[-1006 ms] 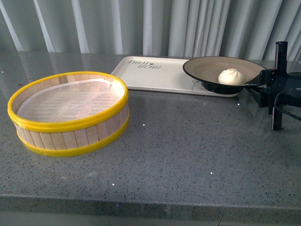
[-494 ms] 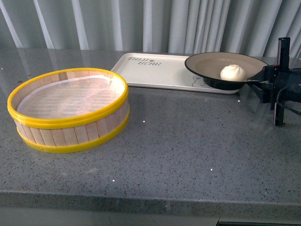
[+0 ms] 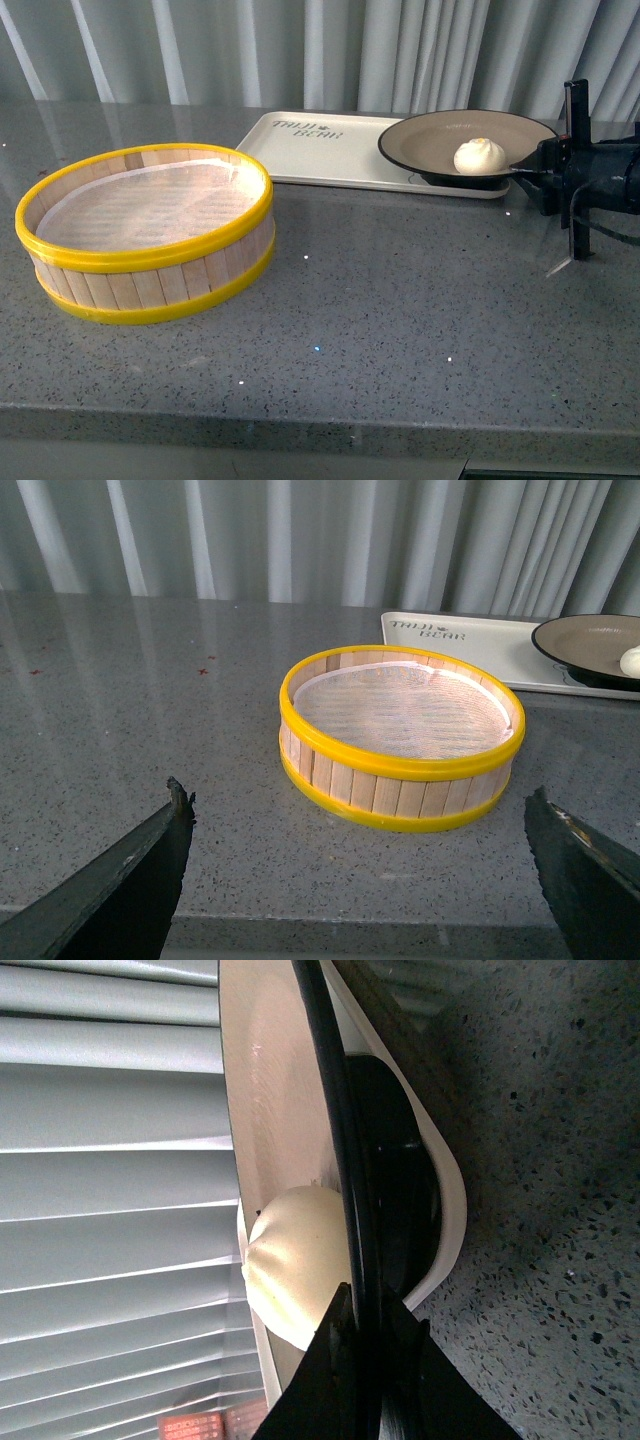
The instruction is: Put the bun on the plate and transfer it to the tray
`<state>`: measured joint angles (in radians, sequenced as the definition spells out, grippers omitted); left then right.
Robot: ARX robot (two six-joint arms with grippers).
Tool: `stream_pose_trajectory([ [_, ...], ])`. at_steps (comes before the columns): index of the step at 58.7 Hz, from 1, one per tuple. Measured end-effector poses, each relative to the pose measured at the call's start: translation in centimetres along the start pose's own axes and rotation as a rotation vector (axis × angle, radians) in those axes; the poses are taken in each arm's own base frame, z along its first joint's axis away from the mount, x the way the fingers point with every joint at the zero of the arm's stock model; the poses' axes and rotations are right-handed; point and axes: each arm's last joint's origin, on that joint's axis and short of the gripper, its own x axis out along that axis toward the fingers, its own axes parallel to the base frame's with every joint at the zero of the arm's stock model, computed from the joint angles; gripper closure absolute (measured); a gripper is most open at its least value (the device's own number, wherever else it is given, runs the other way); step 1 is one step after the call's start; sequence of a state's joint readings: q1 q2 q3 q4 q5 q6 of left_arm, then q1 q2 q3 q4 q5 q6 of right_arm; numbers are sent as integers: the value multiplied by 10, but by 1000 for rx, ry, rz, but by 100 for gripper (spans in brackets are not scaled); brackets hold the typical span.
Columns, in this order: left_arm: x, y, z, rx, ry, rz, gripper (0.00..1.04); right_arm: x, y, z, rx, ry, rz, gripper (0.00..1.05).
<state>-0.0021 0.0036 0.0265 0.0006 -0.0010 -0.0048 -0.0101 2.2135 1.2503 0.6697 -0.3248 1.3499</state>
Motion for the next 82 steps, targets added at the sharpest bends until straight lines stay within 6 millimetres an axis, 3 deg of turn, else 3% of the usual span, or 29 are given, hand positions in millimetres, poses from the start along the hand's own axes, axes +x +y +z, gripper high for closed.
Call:
stream_pose_trajectory([
  [7,0,0,0,0,0,0,7,1,0,-2,-6,4,1,100],
  [24,0,0,0,0,0,0,7,1,-1,-1,-2,9,3,41],
  [34,0,0,0,0,0,0,7,-16,-5,-1,19,-8,-8,7],
  [58,0,0,0,0,0,0,7,-88,10,-11,7,-79,6,8],
  [69,0,0,0,0,0,0,7,-142,16,-24,-213,-184,-89,8],
  [78,0,0,0,0,0,0,7,-149,24,-23,-284,-202,-71,8],
  [82,0,0,0,0,0,0,7,-150,16,-26,-467,-295,-34,17],
])
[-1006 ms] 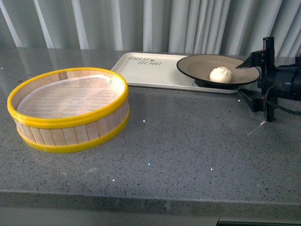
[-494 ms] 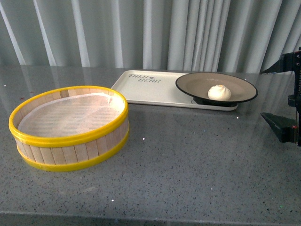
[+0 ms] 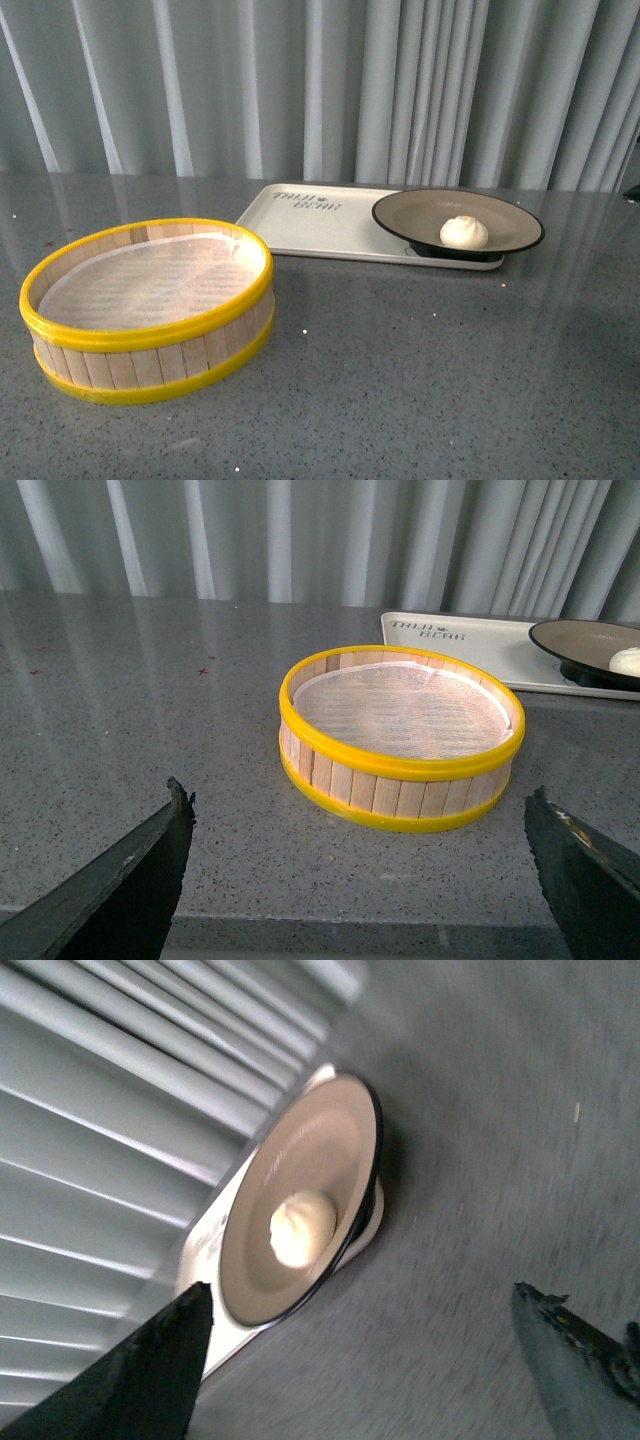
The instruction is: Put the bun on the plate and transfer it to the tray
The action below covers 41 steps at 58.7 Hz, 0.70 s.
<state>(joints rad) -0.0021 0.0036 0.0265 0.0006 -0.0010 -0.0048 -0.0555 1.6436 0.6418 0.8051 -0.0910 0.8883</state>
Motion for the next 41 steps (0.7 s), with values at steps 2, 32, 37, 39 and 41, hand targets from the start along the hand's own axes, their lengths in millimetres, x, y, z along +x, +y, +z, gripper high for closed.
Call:
stream_pose_trajectory([
  [2,0,0,0,0,0,0,7,-5,-2,-2,-119,-60,22,22],
  [32,0,0,0,0,0,0,7,-107,-15,-36,-891,-185,48,103],
  [37,0,0,0,0,0,0,7,-116,-17,-38,-894,-181,46,103],
  [39,0,0,0,0,0,0,7,-121,-17,-38,-894,-181,47,103],
  [41,0,0,0,0,0,0,7,-126,-18,-39,-894,-181,46,103],
])
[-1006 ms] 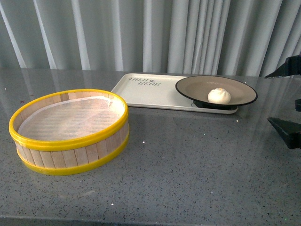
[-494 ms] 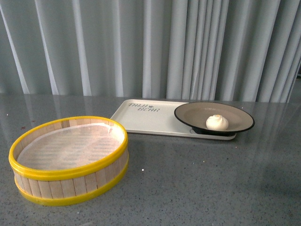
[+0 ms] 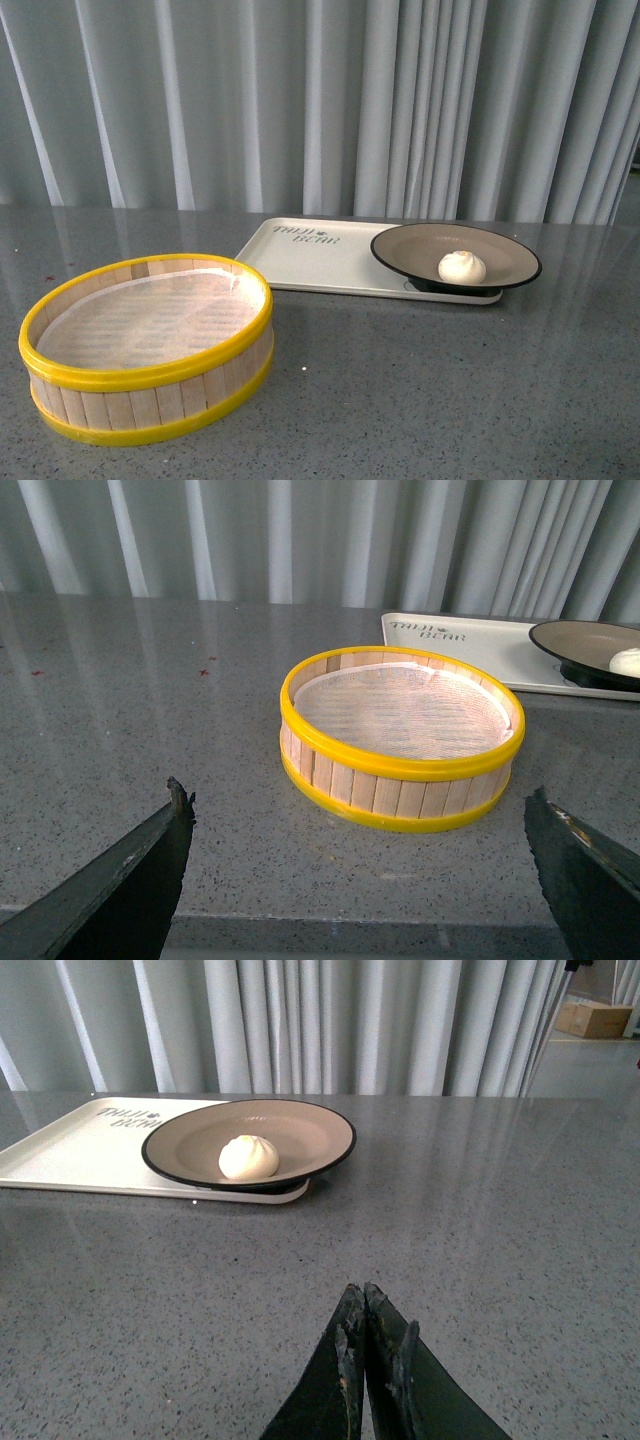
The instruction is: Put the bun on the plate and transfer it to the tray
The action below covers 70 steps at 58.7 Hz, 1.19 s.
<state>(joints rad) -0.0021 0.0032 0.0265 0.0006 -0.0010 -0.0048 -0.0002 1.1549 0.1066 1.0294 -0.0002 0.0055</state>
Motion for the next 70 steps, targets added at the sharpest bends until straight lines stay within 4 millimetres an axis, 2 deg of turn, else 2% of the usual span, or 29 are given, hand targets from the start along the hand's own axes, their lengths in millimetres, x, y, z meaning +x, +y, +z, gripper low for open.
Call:
stream_pose_trajectory([
  [27,0,0,0,0,0,0,7,-42,0,1,-2,-6,0,103],
  [70,0,0,0,0,0,0,7,-68,0,6,-2,-26,1,103],
])
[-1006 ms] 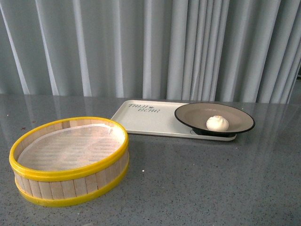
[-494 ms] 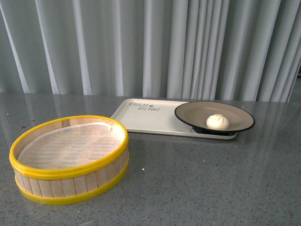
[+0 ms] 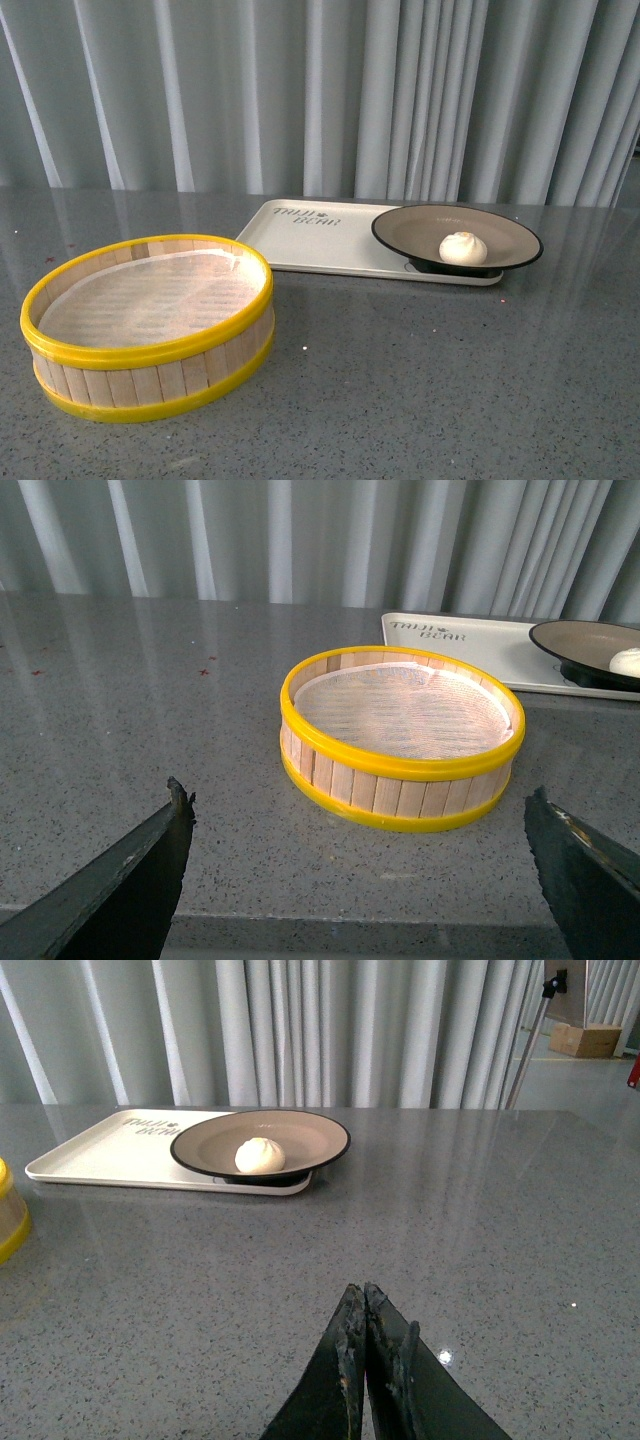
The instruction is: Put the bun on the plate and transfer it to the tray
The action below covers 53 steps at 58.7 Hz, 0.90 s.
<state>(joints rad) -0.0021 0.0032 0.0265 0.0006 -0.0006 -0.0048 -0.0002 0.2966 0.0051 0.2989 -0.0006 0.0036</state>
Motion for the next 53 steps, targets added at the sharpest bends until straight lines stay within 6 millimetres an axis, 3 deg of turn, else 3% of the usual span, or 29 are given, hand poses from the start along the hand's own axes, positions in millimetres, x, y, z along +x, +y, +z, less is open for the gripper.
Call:
stream_pose_trajectory([
  [45,0,0,0,0,0,0,7,-18,0,-3,-1,5,0,103],
  [53,0,0,0,0,0,0,7,-19,0,-3,-2,5,0,82],
])
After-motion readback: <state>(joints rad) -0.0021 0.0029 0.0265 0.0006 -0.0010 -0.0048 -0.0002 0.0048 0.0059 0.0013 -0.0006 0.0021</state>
